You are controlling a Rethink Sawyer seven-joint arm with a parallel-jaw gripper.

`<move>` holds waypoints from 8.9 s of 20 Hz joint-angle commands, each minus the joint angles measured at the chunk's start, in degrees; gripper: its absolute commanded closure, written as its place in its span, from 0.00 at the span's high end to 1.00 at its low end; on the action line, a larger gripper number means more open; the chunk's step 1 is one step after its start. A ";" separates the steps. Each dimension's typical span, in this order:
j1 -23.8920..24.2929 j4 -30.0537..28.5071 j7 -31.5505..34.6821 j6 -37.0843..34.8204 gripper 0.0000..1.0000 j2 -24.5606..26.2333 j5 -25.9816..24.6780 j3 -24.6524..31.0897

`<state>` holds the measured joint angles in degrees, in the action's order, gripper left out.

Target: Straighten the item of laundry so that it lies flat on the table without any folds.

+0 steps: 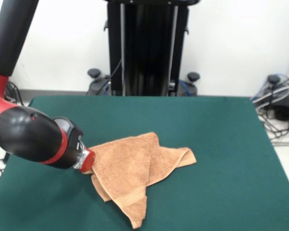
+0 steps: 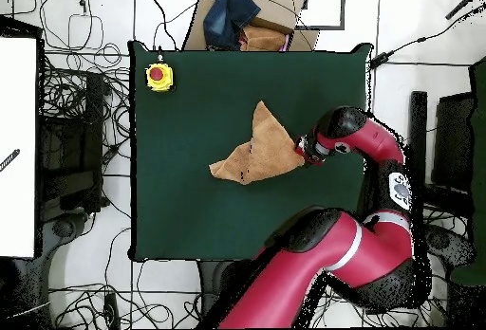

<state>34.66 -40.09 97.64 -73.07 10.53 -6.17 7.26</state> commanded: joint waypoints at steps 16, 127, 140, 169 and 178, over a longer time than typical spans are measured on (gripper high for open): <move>0.96 -13.59 -7.55 16.31 1.00 -7.40 -4.44 2.04; -9.35 -67.16 27.74 33.26 0.00 -39.93 6.77 -16.41; -10.24 -69.43 27.22 44.14 0.00 -36.69 11.03 -14.84; -14.26 -63.58 7.75 55.75 0.00 -45.42 4.61 -17.76; -8.11 -61.37 7.76 62.60 0.00 -43.68 -7.50 -7.36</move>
<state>26.65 -104.80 110.40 -14.48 -34.70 -8.53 -11.14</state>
